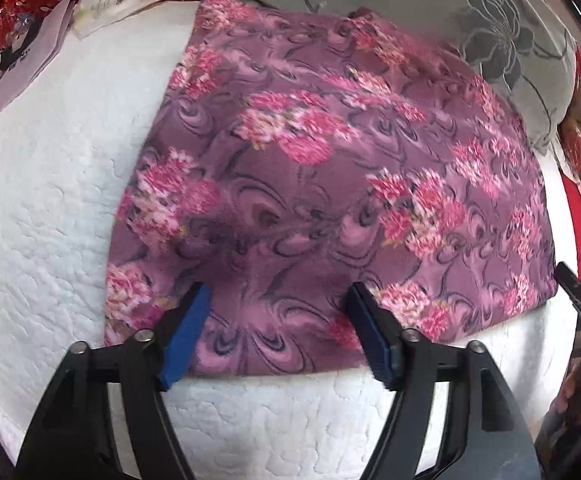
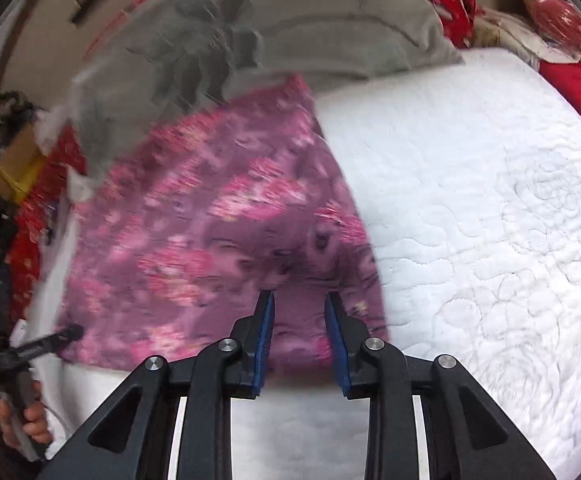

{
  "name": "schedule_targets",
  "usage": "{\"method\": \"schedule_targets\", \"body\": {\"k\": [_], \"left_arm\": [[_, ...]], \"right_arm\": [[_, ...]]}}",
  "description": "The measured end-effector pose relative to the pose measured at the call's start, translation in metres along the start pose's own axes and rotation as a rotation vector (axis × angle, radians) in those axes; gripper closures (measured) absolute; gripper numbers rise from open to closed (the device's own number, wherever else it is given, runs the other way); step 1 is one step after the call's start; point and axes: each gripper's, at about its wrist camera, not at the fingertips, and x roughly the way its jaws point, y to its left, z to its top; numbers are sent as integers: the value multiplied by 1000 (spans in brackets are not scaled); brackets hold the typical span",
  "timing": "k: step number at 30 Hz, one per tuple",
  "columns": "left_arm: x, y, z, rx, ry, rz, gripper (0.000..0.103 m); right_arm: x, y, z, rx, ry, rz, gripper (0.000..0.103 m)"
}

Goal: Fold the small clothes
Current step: 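Lay the hem onto the collar and open both tools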

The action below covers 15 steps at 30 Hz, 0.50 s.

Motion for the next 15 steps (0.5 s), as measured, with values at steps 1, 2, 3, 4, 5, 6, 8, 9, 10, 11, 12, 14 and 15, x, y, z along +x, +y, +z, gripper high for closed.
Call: {"method": "schedule_targets", "body": {"k": [1,2,3,4,5,6,8,9,10,11,12,14,15], "left_arm": [[0,-1,-1,-2,-7,8,31],[1,-3,-2,1,-11,14,30],[1,-6,-5,3,-14,18,30],[1,-6,-6,6,-16,23,29],[0,-6,-8,8,-18,27,29],[-1,-6,-10,7,-20,35,28],[-3,-5,-12,9,-22,33,26],[-3,-5,-12,5,-23,28,25],[-4,-4,-12,3,-23,25,25],[-5,-4,-12,4,-24,23,23],[0,-10,-11,4,-24,22,22],[-1,-11,-12,8,-24,19,21],[2,-8,-8,6,-22,15,21]], "right_arm": [[-3,3,-2,-7,-12,13,74],[-5,6,-5,-22,-14,9,73],[-3,7,-8,-35,-1,-2,72],[1,8,-11,-43,19,-16,72],[9,7,-15,-48,52,-42,74],[18,7,-18,-48,77,-65,74],[21,5,-23,-48,56,-70,72],[21,4,-24,-39,48,-67,71],[21,3,-24,-22,42,-62,69],[20,3,-26,-16,39,-59,67],[20,3,-26,-18,37,-58,66],[19,6,-27,-37,38,-69,65],[19,7,-27,-44,40,-74,64]]}}
